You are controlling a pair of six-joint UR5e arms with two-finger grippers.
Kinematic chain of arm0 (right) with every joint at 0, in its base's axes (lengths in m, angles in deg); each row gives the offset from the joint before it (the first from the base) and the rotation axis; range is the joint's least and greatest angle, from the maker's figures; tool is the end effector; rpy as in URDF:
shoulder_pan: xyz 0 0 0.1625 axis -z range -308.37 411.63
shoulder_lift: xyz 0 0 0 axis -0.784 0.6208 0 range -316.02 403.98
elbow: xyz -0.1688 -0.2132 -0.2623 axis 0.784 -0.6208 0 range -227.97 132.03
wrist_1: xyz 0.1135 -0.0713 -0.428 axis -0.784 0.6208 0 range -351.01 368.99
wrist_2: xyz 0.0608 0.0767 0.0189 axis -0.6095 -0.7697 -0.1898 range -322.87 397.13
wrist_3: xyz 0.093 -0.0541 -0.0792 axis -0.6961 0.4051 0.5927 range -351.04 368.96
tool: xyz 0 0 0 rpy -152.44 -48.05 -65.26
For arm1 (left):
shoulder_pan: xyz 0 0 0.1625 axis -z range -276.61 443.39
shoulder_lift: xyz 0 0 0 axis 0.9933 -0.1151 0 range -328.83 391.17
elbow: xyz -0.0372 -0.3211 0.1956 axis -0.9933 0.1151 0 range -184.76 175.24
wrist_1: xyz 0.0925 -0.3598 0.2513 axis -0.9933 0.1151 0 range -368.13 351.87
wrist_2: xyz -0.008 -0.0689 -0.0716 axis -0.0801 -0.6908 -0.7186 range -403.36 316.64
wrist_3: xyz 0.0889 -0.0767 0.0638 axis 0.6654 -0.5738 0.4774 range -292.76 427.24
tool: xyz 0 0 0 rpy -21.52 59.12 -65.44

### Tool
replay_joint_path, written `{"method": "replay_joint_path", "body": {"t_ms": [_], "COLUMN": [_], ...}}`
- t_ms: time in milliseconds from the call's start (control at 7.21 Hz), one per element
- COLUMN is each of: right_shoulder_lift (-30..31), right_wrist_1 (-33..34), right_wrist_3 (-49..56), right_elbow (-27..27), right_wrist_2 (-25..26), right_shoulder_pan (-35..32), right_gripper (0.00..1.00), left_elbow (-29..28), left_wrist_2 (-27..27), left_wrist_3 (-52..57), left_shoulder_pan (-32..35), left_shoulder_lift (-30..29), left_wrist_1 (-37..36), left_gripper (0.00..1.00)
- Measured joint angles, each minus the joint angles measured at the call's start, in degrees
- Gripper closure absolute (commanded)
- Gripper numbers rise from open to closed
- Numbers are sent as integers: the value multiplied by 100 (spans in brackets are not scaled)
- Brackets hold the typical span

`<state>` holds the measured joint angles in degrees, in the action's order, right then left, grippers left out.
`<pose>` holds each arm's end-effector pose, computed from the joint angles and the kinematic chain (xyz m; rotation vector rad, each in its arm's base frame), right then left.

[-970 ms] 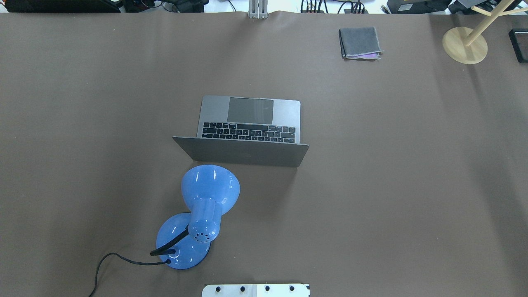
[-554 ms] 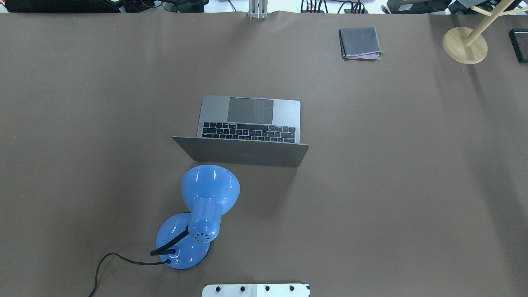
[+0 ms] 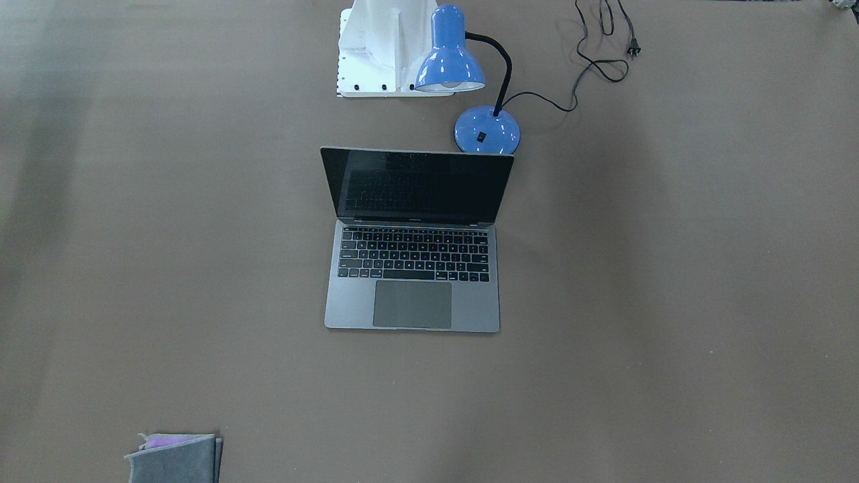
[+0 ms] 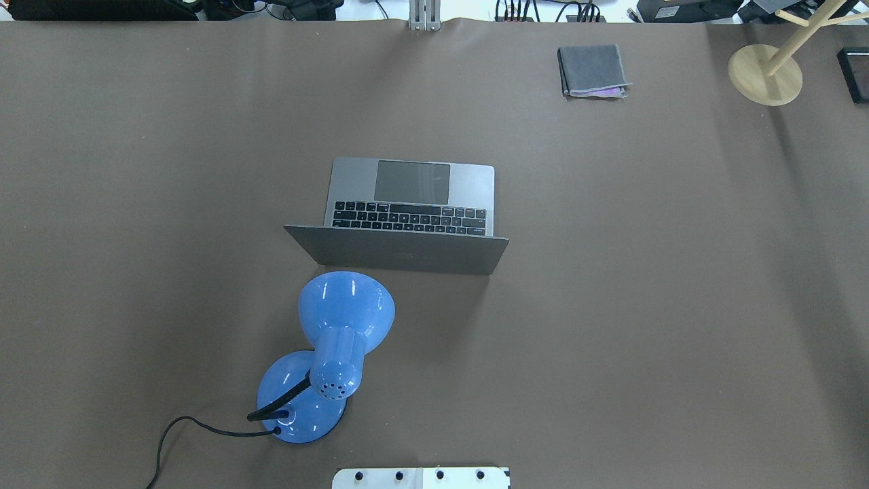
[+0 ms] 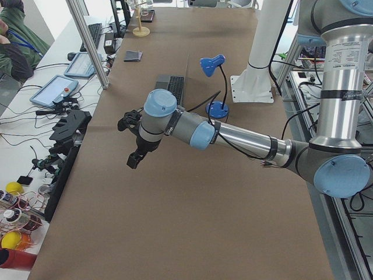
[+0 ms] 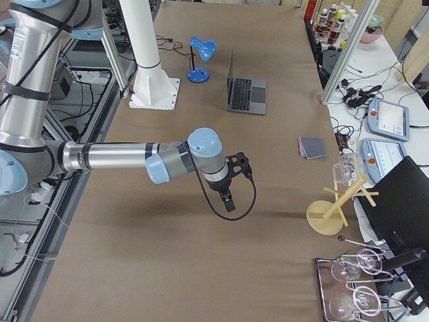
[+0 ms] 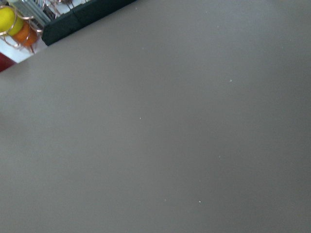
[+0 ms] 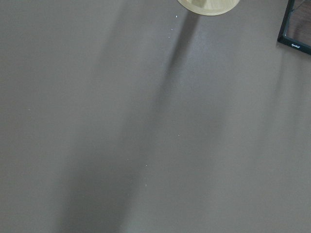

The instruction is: Close laptop

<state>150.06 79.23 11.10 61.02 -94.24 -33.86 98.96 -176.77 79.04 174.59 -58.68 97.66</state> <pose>0.0092 -0.4557 0.5579 0.3641 -0.7214 -0.2527 -0.0530 -0.5488 0.4755 0.5706 0.6836 0.3668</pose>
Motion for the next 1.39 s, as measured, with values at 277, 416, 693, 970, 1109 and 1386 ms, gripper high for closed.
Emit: {"method": "replay_joint_path", "body": {"t_ms": [277, 416, 693, 970, 1109, 1386], "right_shoulder_lift": [-44, -72, -87, -87, -83, -77], "right_wrist_1": [-30, -155, -1193, -2702, -3260, -3713], "right_wrist_3": [-474, -829, -2376, -4498, -5384, -6612], "right_elbow": [10, 19, 19, 27, 69, 414], "right_wrist_2": [-561, -808, -926, -591, -316, 143], "right_shoulder_pan": [90, 209, 741, 1627, 2102, 3076], "right_gripper": [4, 5, 8, 19, 30, 73], "left_elbow": [-166, -186, -185, -192, -193, -175], "left_wrist_2": [-488, -641, -722, -704, -689, -669], "left_wrist_3": [-149, -360, -1637, -3649, -4472, -5777], "left_shoulder_pan": [-166, -444, -1267, -2101, -2493, -3240], "left_shoulder_lift": [40, 28, 8, -20, -71, -246], "left_wrist_1": [515, 726, 1612, 2886, 3371, 4083], "left_gripper": [1, 1, 1, 1, 1, 1]}}
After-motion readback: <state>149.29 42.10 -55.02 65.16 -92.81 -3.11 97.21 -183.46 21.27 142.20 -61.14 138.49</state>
